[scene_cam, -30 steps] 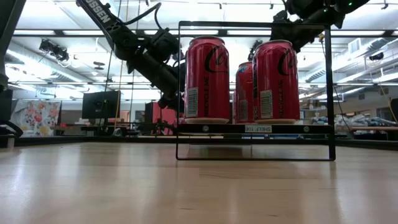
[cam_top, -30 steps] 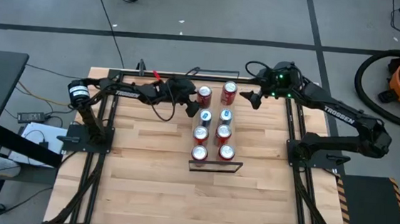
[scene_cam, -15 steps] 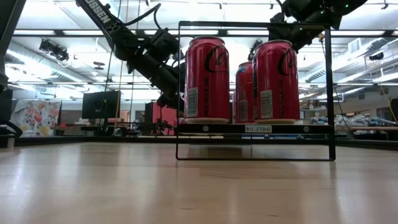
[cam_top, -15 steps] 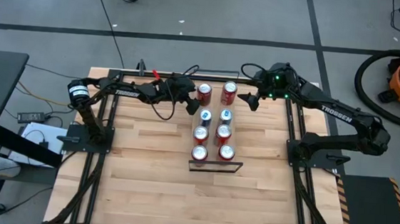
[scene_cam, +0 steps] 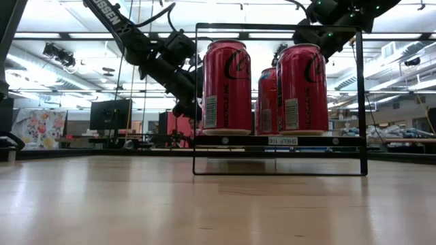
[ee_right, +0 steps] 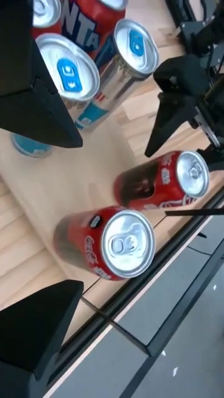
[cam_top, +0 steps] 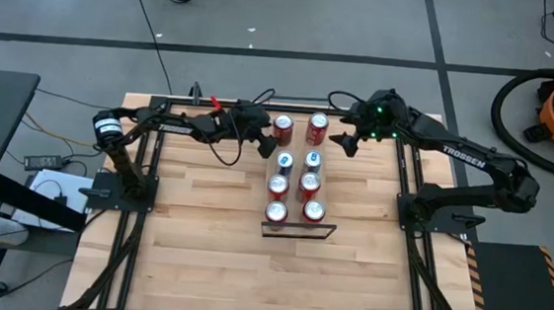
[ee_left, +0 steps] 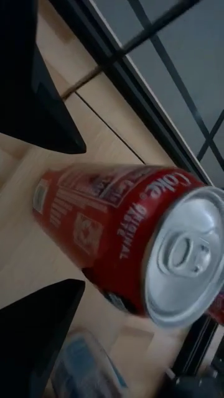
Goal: Place canned beverage on shelf
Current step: Adjust the soda cans on the shelf
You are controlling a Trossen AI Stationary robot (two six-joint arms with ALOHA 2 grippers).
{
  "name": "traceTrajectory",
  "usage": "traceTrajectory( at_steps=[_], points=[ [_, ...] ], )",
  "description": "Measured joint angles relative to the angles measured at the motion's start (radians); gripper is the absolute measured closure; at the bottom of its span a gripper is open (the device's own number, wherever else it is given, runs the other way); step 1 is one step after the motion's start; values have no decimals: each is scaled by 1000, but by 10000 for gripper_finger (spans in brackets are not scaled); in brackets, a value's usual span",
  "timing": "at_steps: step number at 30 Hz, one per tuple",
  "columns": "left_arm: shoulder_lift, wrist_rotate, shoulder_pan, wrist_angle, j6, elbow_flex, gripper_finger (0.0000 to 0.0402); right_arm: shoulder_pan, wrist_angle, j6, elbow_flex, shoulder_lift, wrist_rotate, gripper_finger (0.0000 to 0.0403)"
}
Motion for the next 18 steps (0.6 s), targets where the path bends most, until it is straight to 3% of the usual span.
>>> traceTrajectory(
  at_steps=[6,11,18],
  points=[
    [-44,58,0,-27,6,0,45,33,-4,0,0,-24,0,27],
    [-108,77,-1,-151,49,1,45,42,-5,0,0,-39,5,27],
    [-142,259,-58,-342,73,0,45,43,-6,1,0,-40,6,27]
  ],
)
